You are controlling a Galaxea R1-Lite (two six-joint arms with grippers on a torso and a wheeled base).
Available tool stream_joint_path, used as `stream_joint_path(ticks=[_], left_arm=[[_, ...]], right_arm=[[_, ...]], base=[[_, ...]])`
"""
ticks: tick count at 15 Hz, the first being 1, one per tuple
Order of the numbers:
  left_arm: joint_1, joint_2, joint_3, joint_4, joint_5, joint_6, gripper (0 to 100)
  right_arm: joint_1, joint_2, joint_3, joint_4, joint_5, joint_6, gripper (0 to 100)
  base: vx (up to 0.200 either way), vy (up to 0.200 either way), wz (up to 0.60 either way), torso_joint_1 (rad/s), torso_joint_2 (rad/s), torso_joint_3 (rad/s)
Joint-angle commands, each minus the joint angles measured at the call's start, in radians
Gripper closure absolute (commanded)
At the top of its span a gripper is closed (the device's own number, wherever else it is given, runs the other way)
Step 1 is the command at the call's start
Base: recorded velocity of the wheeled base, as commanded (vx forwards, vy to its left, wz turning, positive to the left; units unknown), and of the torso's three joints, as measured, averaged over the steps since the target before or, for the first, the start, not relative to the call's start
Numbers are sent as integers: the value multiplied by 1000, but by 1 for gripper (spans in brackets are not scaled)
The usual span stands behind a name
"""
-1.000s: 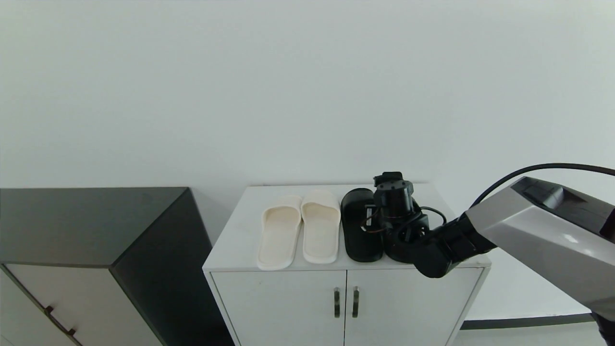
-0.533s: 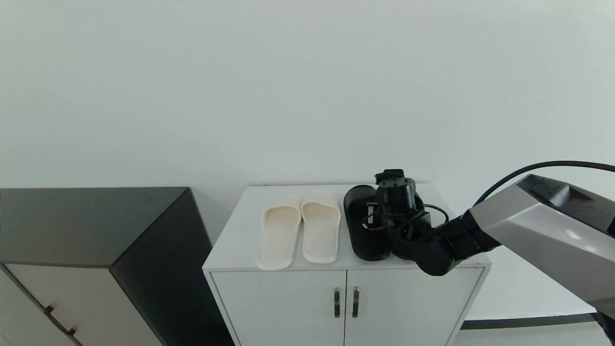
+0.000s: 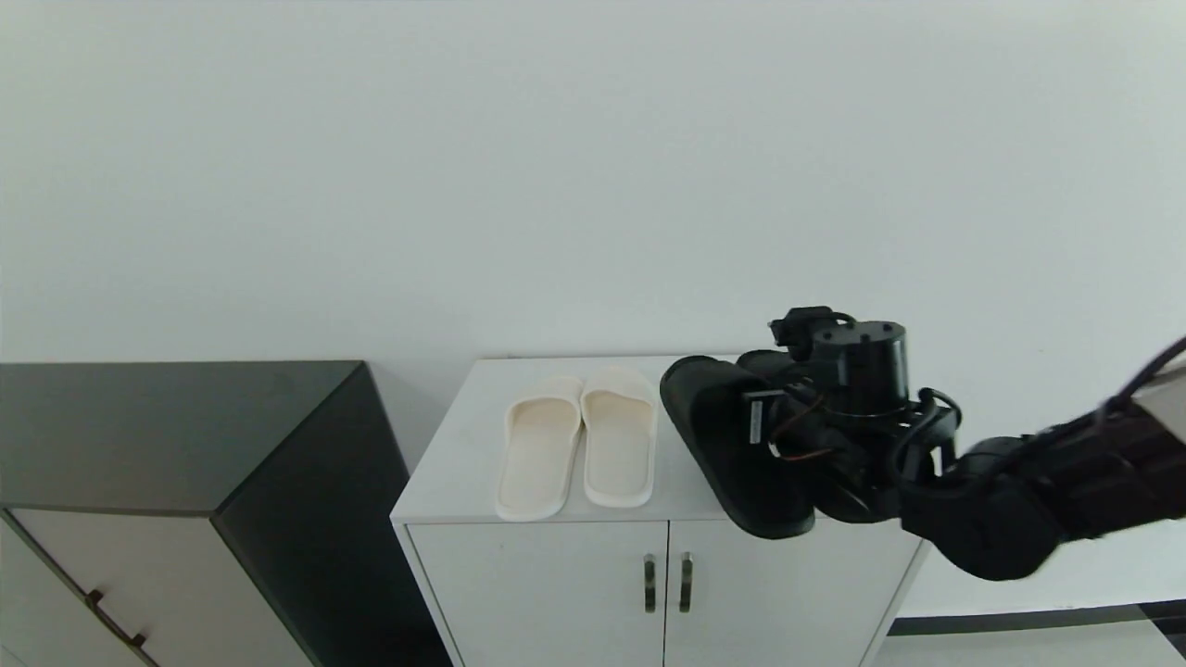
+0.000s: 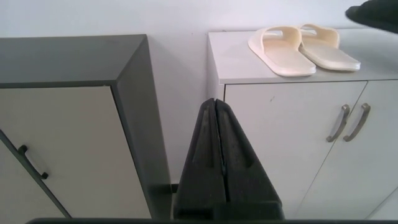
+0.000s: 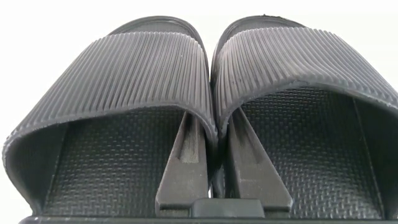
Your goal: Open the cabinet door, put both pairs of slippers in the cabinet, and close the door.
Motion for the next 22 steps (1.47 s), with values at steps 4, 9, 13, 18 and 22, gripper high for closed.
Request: stream_joint_path(ticks=[4, 9, 13, 18, 22], left_arm=[[0, 0, 0, 0, -1, 0, 100], [0, 0, 0, 0, -1, -1, 100], [-1, 0, 0, 0, -1, -1, 100], [0, 0, 0, 0, -1, -1, 100], [0, 0, 0, 0, -1, -1, 100]], right_arm=[[83, -434, 292, 140, 320, 1, 100], [119, -440, 307, 189, 356, -2, 100], [119, -437, 332, 185, 356, -41, 100], [116, -429, 339, 183, 351, -49, 100], [116, -429, 342, 183, 353, -49, 100]], base=[[0, 0, 0, 0, 0, 0], [-40, 0, 0, 0, 0, 0], [-200, 0, 0, 10, 2, 2], [-80, 0, 0, -2, -1, 2], [0, 0, 0, 0, 0, 0]])
